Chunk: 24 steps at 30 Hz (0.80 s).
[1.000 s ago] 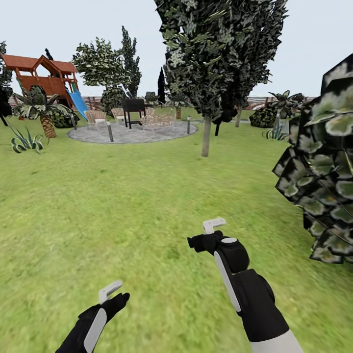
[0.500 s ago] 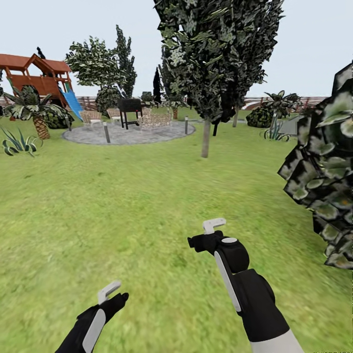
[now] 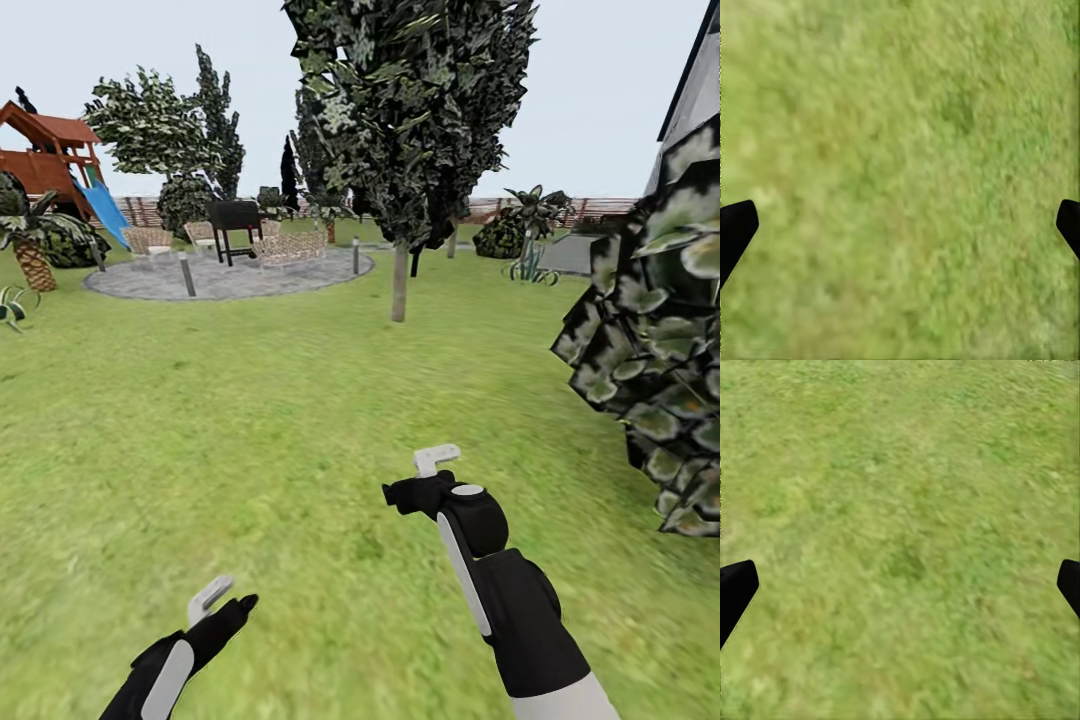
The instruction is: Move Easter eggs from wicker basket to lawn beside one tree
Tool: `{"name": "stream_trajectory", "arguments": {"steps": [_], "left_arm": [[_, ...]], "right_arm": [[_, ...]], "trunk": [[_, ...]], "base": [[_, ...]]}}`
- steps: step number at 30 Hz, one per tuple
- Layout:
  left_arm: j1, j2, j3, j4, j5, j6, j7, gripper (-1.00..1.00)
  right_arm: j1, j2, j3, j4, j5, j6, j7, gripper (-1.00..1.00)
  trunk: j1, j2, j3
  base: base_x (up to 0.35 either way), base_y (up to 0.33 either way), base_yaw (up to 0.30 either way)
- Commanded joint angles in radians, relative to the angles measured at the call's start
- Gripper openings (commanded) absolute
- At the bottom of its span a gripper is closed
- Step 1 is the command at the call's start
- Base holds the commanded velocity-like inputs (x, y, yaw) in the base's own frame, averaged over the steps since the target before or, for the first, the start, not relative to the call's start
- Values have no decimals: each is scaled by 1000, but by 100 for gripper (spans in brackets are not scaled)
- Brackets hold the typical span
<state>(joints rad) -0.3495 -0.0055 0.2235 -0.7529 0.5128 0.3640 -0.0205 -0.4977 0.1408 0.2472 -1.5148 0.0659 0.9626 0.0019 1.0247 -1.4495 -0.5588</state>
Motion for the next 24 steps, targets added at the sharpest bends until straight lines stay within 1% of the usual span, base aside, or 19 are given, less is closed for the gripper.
{"name": "stream_trajectory", "arguments": {"steps": [1, 7, 16, 24], "left_arm": [[0, 0, 4, -1, 8, 7, -4, 100], [1, 2, 3, 0, 10, 6, -7, 100], [1, 1, -2, 0, 3, 7, 0, 100], [1, 1, -3, 0, 4, 7, 1, 100]], "right_arm": [[-1, 0, 1, -1, 6, 5, 0, 100], [-1, 0, 1, -1, 6, 4, 1, 100], [-1, 0, 2, -1, 6, -2, 0, 100], [-1, 3, 4, 1, 4, 6, 0, 100]], "trunk": [[0, -1, -1], [0, -1, -1], [0, -1, -1], [0, -1, -1]], "base": [[174, 289, -24], [173, 290, -11], [173, 290, -2], [171, 290, 0]]}}
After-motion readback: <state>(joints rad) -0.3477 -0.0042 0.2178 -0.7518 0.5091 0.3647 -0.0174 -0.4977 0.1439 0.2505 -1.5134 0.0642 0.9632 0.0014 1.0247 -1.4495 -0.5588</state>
